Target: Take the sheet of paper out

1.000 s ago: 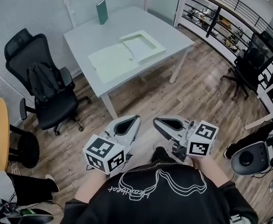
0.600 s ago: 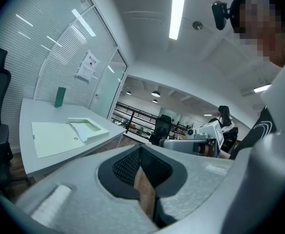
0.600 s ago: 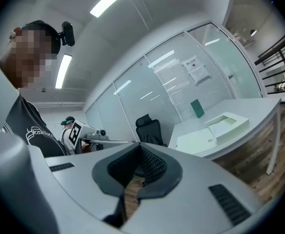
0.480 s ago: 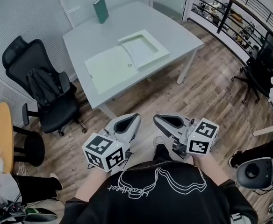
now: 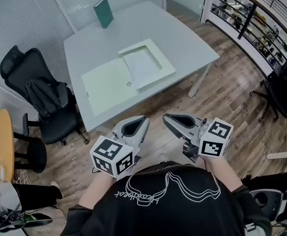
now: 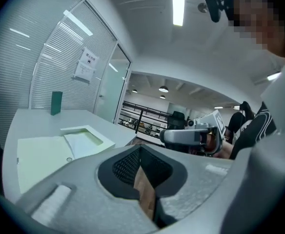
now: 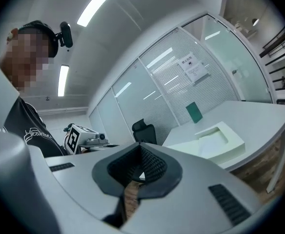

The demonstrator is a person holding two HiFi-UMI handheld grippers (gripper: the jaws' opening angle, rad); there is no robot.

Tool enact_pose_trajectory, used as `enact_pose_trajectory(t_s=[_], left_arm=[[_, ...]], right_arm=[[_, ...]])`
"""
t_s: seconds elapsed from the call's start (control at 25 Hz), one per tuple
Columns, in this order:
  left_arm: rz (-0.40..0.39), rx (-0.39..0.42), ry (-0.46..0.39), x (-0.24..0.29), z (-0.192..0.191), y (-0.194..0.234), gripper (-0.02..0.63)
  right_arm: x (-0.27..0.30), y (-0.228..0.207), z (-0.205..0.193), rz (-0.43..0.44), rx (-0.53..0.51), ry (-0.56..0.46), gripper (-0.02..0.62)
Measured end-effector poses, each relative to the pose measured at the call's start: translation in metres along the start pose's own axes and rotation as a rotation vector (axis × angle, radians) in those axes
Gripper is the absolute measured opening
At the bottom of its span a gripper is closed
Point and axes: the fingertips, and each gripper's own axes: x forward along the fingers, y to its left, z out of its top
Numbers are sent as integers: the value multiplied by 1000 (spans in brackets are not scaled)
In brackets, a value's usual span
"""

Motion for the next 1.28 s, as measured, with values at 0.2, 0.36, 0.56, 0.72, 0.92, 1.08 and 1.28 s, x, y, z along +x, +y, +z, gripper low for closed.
enact_pose_trajectory(t_s=[0.2, 0.36, 0.56, 0.72, 0.92, 1.08, 1.28], left_arm=[[28, -60, -60, 22, 20, 10, 12], [37, -77, -85, 26, 31, 22, 12], [43, -150, -71, 29, 25, 54, 12], [39, -206, -57, 42, 23, 92, 12], [42, -252, -2, 72, 14, 144, 14], [48, -297, 41, 96, 7, 191, 14], [55, -327, 90, 124, 3, 240, 14]], right_arm=[[-2, -26, 22, 31, -20, -10, 9], [10, -36, 25, 52, -28, -1, 9], [34, -52, 20, 56, -2, 29, 9], [57, -82, 23, 26, 33, 35, 9], [85, -124, 22, -16, 91, 52, 9], [110, -161, 18, -53, 143, 65, 9], [136, -197, 19, -91, 186, 79, 9]])
